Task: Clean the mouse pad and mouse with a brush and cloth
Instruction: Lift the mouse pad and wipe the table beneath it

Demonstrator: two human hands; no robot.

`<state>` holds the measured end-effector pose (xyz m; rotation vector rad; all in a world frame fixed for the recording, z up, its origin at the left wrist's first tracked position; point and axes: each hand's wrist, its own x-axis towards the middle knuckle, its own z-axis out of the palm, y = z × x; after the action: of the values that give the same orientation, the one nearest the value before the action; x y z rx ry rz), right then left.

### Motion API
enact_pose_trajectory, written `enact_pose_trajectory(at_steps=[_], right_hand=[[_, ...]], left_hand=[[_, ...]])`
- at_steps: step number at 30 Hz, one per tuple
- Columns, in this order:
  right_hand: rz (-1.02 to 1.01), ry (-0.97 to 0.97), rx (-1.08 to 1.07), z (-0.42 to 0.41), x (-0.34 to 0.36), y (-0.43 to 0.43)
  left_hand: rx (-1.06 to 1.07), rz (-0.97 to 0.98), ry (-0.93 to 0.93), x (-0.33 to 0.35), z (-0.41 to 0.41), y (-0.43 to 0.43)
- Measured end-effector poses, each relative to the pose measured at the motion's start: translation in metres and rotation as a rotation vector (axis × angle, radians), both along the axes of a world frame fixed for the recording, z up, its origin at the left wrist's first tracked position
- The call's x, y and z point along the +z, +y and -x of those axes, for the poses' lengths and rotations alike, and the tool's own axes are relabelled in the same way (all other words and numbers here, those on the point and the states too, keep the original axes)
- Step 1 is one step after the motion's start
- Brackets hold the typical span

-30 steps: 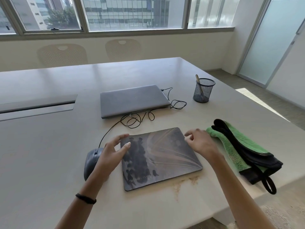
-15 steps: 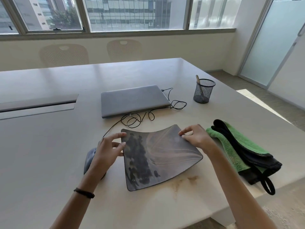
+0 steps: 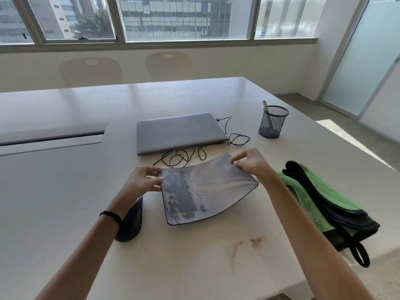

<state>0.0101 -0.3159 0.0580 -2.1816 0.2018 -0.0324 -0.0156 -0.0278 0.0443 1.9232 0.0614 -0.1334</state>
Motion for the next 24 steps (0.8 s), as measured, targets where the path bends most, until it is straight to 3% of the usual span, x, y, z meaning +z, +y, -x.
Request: enact_pose_trajectory(at_steps=[12,18,24], right_hand=[[-0.015,0.006,-0.03,-0.038,-0.02,0.002],[0.128,-0.11,-0.141,-0.042,-0.024,0.0],[0.354,-0.139,-0.089,-0.027,-0.021,-0.013]], left_hand=[[0.038,-0.096,-0.03,-0.007,-0.046,0.009],[0.054,-0.086,-0.057,-0.018,-0.055,0.003],[0.045,-0.172,-0.051,-0.018,-0.055,0.005]])
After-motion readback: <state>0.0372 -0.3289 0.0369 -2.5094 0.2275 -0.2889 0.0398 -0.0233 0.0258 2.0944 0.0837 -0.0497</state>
